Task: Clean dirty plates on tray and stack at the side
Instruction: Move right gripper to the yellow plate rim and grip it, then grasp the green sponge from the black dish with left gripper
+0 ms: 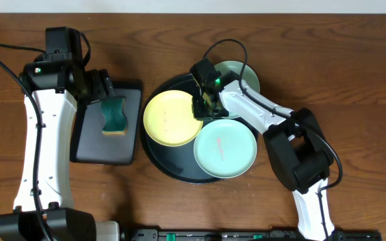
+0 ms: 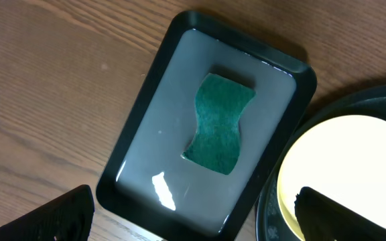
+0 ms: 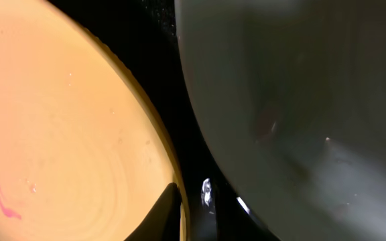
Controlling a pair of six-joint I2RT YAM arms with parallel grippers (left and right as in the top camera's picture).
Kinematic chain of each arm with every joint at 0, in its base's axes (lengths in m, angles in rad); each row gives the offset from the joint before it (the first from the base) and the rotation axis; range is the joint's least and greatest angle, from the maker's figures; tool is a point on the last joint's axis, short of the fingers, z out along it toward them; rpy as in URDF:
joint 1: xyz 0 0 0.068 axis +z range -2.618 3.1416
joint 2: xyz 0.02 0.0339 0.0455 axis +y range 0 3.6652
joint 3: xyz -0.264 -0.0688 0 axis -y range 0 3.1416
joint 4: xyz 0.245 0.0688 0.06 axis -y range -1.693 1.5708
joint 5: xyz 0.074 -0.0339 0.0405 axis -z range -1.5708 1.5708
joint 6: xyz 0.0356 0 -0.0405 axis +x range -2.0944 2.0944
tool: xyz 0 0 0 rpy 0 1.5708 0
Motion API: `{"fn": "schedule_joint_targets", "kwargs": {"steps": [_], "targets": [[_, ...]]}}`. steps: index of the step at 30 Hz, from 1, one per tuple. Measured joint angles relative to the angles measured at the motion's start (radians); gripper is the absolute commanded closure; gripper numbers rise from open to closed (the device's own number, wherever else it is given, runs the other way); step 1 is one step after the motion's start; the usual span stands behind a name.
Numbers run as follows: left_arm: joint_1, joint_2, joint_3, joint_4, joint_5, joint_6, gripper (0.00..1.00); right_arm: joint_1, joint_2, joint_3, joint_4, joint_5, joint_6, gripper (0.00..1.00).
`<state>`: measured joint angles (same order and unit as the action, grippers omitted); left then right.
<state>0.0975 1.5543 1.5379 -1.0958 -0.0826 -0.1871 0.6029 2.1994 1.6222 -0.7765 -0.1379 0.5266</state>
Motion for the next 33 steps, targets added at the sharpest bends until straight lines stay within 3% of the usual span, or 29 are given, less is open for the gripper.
{"fn": "schedule_joint_targets", "kwargs": {"steps": [2, 4, 14, 18, 25, 33], "targets": [[0.0, 0.0, 0.0, 0.002, 0.0, -0.001, 0.19, 0.003, 0.0, 0.0, 0.003, 0.001, 0.004, 0.94], [0.0, 0.0, 0.0, 0.003, -0.003, -0.001, 0.22, 0.004, 0.0, 0.0, 0.008, 0.0, 0.011, 0.99], [0.0, 0.072, 0.0, 0.004, -0.026, 0.025, 0.23, 0.02, -0.002, 0.001, 0.012, 0.037, 0.022, 0.99], [0.0, 0.175, 0.0, 0.01, -0.027, 0.058, 0.31, 0.023, -0.002, 0.002, 0.011, 0.042, 0.023, 0.99], [0.0, 0.405, -0.002, 0.06, 0.044, 0.126, 0.34, 0.023, -0.002, 0.002, 0.011, 0.045, 0.023, 0.99], [0.0, 0.526, -0.008, 0.118, 0.084, 0.145, 0.47, 0.023, -0.002, 0.002, 0.011, 0.045, 0.023, 0.99]]}}
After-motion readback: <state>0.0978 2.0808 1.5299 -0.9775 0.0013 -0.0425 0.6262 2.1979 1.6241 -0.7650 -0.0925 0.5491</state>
